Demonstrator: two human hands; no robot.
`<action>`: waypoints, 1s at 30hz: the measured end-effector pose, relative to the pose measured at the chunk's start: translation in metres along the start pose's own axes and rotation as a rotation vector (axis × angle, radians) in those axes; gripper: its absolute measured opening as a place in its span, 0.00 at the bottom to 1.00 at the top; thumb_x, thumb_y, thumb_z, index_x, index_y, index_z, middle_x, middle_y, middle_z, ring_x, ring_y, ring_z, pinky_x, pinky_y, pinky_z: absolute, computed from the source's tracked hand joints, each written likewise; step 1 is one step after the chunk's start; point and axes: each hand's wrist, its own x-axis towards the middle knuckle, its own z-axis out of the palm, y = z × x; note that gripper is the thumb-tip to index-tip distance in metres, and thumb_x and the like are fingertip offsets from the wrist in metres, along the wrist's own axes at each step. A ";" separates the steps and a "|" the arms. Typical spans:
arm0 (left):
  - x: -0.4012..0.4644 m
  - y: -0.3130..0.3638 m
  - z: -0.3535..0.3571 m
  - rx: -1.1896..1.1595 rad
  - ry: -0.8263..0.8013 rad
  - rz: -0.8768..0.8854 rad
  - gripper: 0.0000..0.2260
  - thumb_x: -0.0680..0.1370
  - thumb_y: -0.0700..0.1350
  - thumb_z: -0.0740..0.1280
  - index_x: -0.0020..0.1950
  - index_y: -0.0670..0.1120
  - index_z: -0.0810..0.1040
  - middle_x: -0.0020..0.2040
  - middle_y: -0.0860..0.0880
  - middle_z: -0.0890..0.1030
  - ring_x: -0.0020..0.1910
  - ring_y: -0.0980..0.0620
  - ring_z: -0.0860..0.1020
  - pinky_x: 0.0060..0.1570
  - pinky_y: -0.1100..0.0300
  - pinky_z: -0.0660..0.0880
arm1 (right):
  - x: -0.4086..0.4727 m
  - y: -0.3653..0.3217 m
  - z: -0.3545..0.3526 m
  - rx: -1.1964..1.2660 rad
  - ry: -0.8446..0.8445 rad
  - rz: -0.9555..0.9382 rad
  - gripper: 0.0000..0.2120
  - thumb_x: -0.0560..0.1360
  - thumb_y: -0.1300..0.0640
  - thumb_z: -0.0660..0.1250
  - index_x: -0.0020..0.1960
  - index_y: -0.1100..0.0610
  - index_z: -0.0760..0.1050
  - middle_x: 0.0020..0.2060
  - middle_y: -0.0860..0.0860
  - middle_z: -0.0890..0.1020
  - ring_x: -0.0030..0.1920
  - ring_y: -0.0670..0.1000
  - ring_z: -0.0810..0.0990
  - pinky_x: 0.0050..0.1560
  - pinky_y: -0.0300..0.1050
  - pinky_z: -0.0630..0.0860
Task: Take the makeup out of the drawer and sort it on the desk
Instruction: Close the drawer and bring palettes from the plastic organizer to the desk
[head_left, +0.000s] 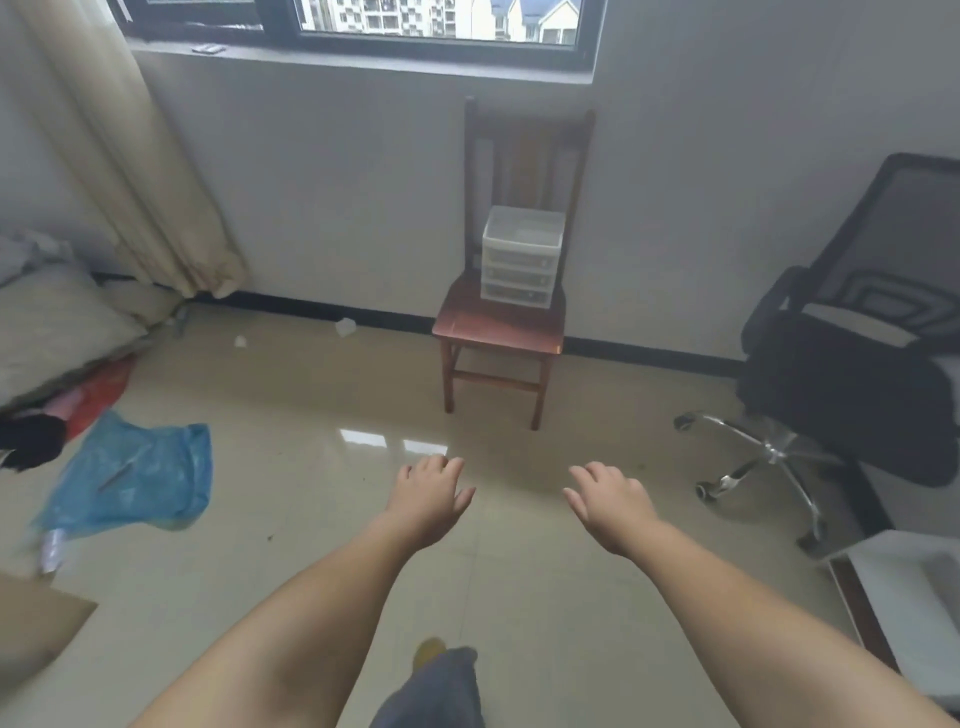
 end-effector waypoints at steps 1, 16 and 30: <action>0.024 -0.005 -0.005 -0.006 0.006 -0.005 0.20 0.81 0.56 0.52 0.70 0.48 0.64 0.65 0.47 0.70 0.65 0.47 0.68 0.64 0.53 0.62 | 0.023 0.002 -0.006 -0.001 -0.003 -0.009 0.22 0.82 0.45 0.47 0.71 0.53 0.61 0.67 0.53 0.68 0.67 0.56 0.66 0.62 0.50 0.66; 0.409 -0.086 -0.129 0.091 -0.016 0.119 0.20 0.81 0.56 0.53 0.69 0.48 0.65 0.65 0.47 0.70 0.66 0.46 0.68 0.64 0.52 0.63 | 0.372 0.015 -0.111 0.206 -0.013 0.117 0.21 0.82 0.45 0.47 0.71 0.52 0.61 0.68 0.52 0.68 0.67 0.55 0.66 0.63 0.51 0.66; 0.727 -0.086 -0.158 0.036 -0.035 0.207 0.26 0.78 0.42 0.56 0.76 0.44 0.55 0.75 0.47 0.60 0.74 0.49 0.59 0.72 0.52 0.56 | 0.706 0.071 -0.152 0.934 -0.144 0.374 0.20 0.81 0.56 0.51 0.72 0.56 0.62 0.65 0.57 0.72 0.57 0.54 0.73 0.56 0.43 0.70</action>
